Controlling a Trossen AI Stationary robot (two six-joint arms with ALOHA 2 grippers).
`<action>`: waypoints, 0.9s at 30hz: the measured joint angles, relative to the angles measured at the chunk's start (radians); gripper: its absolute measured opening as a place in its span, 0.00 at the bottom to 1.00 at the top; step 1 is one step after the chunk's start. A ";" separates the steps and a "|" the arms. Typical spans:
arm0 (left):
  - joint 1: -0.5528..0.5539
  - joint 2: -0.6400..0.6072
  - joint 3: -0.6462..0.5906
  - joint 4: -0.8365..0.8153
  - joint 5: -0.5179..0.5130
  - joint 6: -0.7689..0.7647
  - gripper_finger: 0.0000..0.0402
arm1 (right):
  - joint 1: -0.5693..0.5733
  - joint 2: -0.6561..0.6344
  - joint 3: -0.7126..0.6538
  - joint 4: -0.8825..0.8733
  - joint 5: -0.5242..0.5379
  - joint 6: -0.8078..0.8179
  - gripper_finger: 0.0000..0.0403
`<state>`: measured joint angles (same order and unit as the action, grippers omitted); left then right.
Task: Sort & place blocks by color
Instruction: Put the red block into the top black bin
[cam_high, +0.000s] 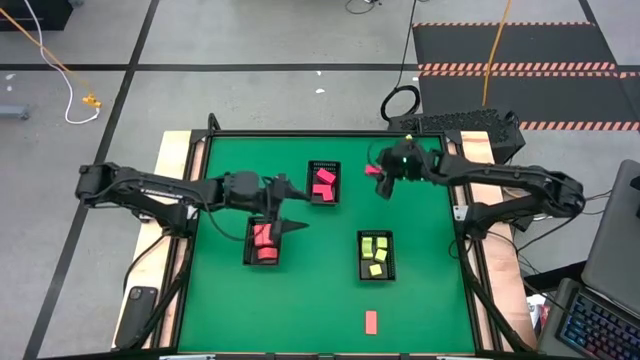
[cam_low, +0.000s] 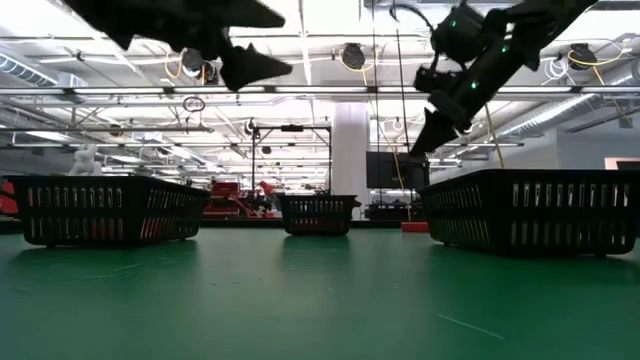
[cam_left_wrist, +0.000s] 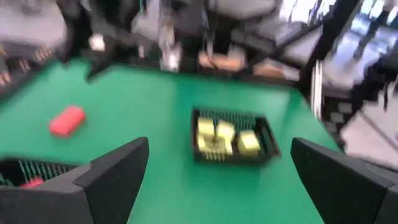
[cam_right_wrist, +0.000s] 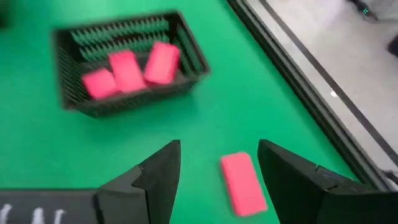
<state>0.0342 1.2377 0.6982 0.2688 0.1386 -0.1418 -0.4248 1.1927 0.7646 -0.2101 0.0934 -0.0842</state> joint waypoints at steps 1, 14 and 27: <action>0.012 -0.018 -0.023 0.031 0.001 -0.001 0.98 | -0.027 0.012 0.002 -0.008 -0.017 -0.015 0.52; 0.044 -0.100 -0.154 0.106 -0.033 -0.034 0.98 | -0.175 0.317 0.097 -0.120 -0.087 -0.175 0.52; 0.033 -0.102 -0.154 0.150 -0.087 0.001 0.98 | -0.236 0.361 0.100 -0.090 -0.105 -0.251 0.52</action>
<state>0.0676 1.1358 0.5442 0.4191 0.0513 -0.1409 -0.6611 1.5532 0.8650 -0.3004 -0.0118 -0.3347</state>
